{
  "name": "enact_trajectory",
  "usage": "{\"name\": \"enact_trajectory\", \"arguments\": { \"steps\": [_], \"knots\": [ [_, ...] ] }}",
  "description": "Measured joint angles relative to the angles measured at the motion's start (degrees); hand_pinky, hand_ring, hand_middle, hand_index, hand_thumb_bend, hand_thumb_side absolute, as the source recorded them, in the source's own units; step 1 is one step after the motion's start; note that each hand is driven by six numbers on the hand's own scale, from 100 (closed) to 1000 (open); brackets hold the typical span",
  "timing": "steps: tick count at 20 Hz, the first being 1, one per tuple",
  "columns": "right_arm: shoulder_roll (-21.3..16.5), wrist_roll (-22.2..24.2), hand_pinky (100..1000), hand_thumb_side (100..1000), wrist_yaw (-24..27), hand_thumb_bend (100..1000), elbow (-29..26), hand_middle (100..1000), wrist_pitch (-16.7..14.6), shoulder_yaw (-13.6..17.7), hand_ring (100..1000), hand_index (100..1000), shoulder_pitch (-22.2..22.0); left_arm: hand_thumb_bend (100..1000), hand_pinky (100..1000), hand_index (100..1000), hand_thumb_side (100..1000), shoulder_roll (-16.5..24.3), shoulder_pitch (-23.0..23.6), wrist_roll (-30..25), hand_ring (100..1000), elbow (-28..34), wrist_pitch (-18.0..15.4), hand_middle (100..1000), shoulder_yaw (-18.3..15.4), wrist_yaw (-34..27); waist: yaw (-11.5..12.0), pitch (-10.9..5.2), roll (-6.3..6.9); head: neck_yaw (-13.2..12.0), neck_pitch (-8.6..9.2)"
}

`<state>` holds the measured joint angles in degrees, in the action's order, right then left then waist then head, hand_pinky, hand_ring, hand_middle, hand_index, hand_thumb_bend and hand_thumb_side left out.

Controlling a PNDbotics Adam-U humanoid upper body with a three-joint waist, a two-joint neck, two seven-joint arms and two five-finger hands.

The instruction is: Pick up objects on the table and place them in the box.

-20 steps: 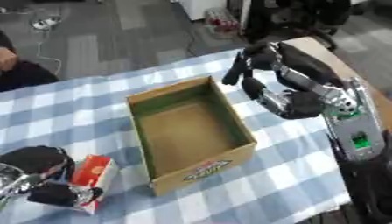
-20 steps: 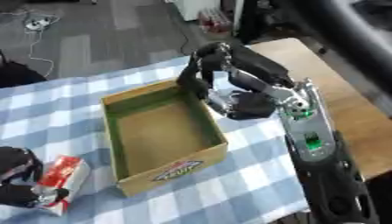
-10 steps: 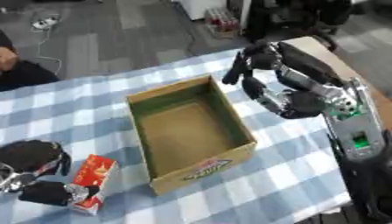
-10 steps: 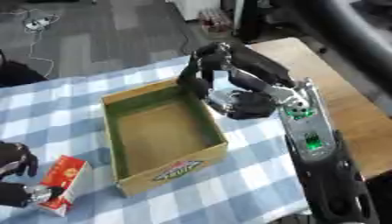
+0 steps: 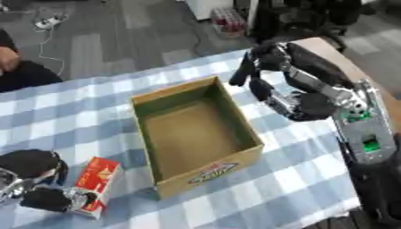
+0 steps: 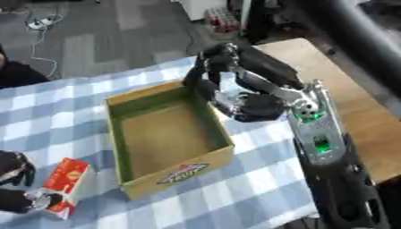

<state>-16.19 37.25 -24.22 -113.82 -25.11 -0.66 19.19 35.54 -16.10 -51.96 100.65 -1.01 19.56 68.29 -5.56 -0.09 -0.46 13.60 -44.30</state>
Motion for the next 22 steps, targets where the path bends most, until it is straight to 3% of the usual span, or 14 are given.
{"name": "enact_trajectory", "arguments": {
  "steps": [16,17,18,19,22],
  "knots": [
    [0.0,0.01,413,1000,0.03,100,0.0,534,-0.01,0.0,375,708,0.0,416,170,701,1000,-0.43,-0.56,0.01,443,0.38,-0.57,545,0.79,-1.33,-0.22,0.0,0.0,0.0,0.0],
    [0.0,0.01,413,1000,0.03,100,0.0,534,-0.01,0.0,375,707,0.01,497,181,708,1000,-0.43,-0.57,0.01,448,0.21,-0.7,551,0.97,-1.3,-0.28,0.0,0.0,0.0,0.0],
    [0.0,0.01,413,1000,0.04,100,0.0,534,-0.01,0.0,375,707,0.01,487,180,707,1000,-0.43,-0.58,0.0,448,-0.01,-0.91,550,1.08,-1.24,-0.31,0.0,0.01,0.0,0.0],
    [0.01,0.01,413,1000,0.04,100,0.0,534,-0.01,0.0,375,705,0.01,562,188,714,1000,-0.43,-0.61,-0.01,452,-0.28,-1.1,555,1.26,-1.12,-0.32,0.0,0.02,0.0,0.0],
    [0.01,0.01,413,1000,0.1,100,0.0,534,-0.01,-0.01,375,706,0.03,599,190,716,1000,-0.43,-0.95,0.01,452,-1.15,-1.93,556,1.67,-0.48,-0.34,0.0,0.07,0.0,0.0]
  ]
}}
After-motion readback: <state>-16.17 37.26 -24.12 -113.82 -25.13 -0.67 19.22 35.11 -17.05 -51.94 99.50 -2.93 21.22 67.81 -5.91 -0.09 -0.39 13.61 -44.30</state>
